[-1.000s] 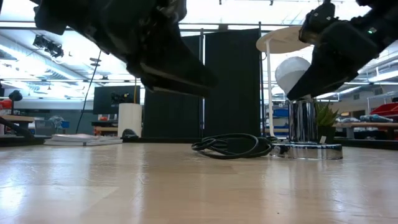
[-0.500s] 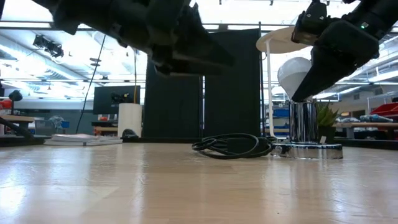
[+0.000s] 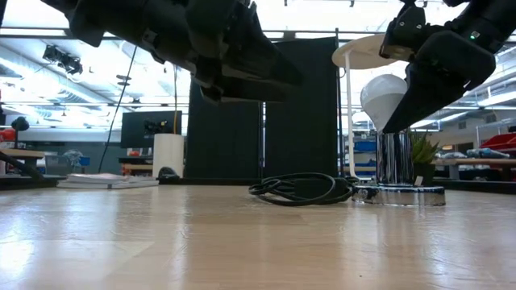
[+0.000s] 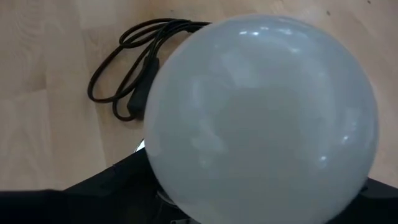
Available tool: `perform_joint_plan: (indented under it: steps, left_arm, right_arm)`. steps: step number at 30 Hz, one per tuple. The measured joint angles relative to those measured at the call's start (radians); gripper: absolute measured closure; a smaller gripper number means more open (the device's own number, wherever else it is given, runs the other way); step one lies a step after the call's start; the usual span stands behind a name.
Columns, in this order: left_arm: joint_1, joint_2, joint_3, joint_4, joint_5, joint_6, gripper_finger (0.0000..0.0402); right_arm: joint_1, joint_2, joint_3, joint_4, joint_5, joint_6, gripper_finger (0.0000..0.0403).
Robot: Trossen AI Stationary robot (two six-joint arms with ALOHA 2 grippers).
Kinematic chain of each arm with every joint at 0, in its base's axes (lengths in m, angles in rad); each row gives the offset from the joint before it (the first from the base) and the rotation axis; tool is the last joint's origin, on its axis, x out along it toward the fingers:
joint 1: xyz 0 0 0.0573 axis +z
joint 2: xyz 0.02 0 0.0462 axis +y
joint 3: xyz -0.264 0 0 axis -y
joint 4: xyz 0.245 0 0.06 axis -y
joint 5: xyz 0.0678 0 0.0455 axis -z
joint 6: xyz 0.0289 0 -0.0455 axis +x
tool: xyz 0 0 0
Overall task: Screw lightbulb
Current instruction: Insert the lightbulb into the lamp
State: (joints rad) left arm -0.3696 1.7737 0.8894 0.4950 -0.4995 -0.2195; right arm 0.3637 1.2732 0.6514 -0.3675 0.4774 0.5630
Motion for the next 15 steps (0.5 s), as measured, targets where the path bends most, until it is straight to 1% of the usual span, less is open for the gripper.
perform_joint_plan:
  steps: [3,9,11,15]
  left_arm:
    - [0.0,0.0,0.0,0.0,0.02,-0.002,0.0126]
    - [0.0,0.0,0.0,0.0,0.022,-0.005,0.0126]
    - [0.001,0.0,0.0,-0.005,0.022,-0.029,0.0126]
    - [0.001,0.0,0.0,-0.053,0.033,-0.057,0.0126]
  right_arm:
    - [0.0,0.0,0.0,0.0,0.0,0.002,0.0087]
    - [0.0,0.0,0.0,-0.001,-0.001,0.003,0.0087]
    - [0.0,0.0,0.0,-0.006,-0.001,0.003,0.0087]
    - [0.0,0.0,0.0,-0.024,-0.007,0.006,0.0087]
